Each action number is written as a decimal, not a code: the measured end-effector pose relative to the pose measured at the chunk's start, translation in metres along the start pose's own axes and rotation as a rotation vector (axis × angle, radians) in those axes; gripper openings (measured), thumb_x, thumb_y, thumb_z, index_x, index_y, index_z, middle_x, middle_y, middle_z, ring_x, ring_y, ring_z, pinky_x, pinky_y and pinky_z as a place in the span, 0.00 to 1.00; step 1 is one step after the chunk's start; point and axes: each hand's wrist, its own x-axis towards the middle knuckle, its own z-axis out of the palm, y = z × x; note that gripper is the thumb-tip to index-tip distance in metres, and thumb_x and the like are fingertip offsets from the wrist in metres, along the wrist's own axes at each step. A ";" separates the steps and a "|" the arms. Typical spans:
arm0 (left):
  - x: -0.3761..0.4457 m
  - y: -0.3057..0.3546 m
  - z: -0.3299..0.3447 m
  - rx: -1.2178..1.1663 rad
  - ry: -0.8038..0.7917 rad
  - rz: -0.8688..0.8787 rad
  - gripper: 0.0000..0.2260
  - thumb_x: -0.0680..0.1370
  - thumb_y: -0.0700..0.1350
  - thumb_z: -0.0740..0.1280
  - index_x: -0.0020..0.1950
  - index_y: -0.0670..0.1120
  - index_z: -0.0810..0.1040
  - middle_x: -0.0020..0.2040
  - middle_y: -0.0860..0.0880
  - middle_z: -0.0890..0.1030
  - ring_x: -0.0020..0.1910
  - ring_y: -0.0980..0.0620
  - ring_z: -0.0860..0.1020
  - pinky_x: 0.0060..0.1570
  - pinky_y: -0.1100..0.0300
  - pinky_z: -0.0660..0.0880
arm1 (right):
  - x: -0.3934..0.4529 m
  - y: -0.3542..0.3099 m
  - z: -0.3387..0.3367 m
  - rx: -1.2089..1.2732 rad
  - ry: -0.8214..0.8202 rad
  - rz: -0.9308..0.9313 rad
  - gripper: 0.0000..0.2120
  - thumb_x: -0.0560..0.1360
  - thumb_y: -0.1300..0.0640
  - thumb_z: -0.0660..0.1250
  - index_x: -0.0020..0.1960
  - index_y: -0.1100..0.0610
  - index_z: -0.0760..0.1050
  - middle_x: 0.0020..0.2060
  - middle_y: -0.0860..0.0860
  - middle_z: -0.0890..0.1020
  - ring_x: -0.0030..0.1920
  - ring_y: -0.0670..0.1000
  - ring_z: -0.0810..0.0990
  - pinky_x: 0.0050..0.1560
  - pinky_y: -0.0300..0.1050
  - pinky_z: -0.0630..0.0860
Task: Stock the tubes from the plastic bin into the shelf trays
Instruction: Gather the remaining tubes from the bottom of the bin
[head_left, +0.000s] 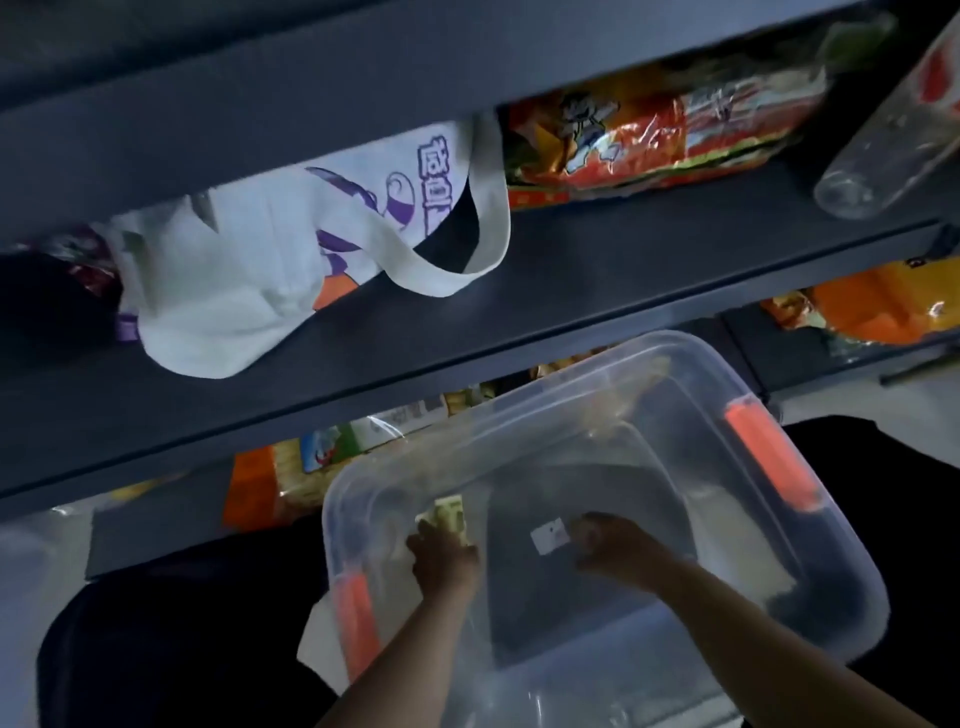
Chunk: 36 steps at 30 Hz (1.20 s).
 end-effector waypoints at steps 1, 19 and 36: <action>0.000 -0.003 0.004 0.023 0.018 0.009 0.29 0.75 0.44 0.67 0.71 0.38 0.59 0.64 0.37 0.65 0.59 0.37 0.73 0.59 0.51 0.72 | 0.006 0.003 0.001 0.024 -0.012 0.016 0.23 0.74 0.56 0.67 0.67 0.61 0.68 0.60 0.53 0.74 0.67 0.53 0.70 0.60 0.39 0.65; 0.010 -0.021 0.031 -0.429 0.119 0.151 0.19 0.70 0.38 0.73 0.58 0.38 0.72 0.51 0.40 0.77 0.48 0.43 0.77 0.45 0.58 0.70 | 0.041 0.021 0.015 0.508 -0.056 0.134 0.10 0.70 0.63 0.71 0.34 0.56 0.73 0.29 0.50 0.75 0.32 0.46 0.76 0.30 0.33 0.71; 0.037 0.001 0.037 -0.460 -0.221 0.311 0.17 0.70 0.30 0.70 0.52 0.45 0.72 0.43 0.48 0.77 0.39 0.55 0.77 0.33 0.68 0.74 | 0.069 -0.016 0.011 0.770 -0.040 0.119 0.09 0.75 0.72 0.59 0.49 0.71 0.78 0.23 0.50 0.75 0.28 0.49 0.73 0.28 0.33 0.69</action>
